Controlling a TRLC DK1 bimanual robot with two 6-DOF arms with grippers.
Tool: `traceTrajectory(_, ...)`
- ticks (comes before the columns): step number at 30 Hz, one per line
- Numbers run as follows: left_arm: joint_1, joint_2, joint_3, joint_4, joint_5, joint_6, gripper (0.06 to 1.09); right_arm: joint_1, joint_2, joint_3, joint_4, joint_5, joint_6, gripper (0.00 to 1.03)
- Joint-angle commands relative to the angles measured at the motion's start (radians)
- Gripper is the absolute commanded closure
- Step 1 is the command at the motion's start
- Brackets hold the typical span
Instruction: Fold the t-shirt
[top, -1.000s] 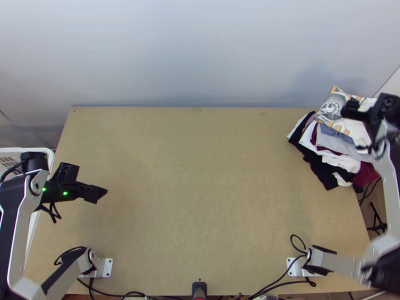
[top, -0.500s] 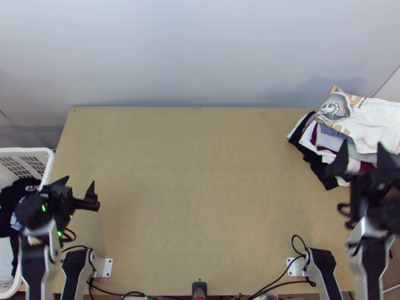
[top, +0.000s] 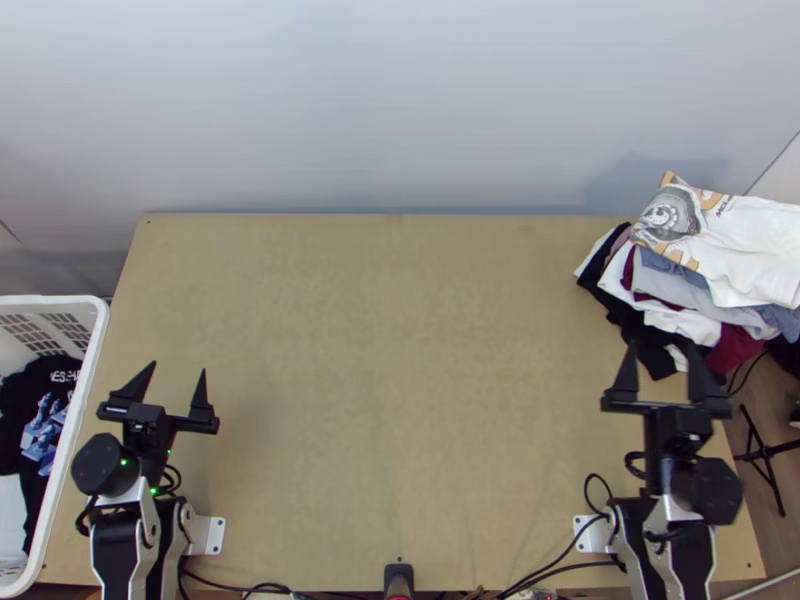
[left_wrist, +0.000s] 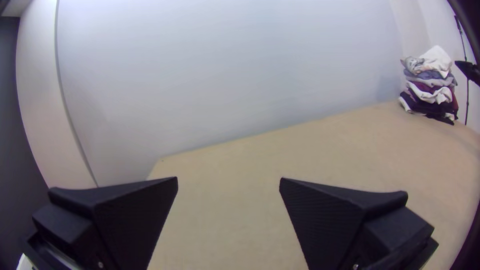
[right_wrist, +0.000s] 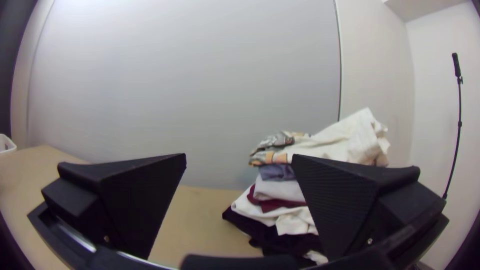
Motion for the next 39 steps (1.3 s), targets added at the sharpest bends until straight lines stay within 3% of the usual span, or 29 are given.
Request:
traceTrajectory(1, -0.005, -0.036, -0.077, 0.023, 0.005, -0.018, 0.10, -0.018, -0.041, -0.158, -0.041, 0.013, 0.003, 0.04)
traceTrajectory(18, 0.028, -0.033, -0.085, 0.011, 0.014, -0.021, 0.10, -0.027, -0.031, -0.155, -0.078, 0.012, -0.094, 0.04)
traceTrajectory(39, 0.035, -0.033, -0.085, 0.011, 0.014, -0.019, 0.10, -0.030, -0.033, -0.155, -0.078, 0.012, -0.094, 0.04)
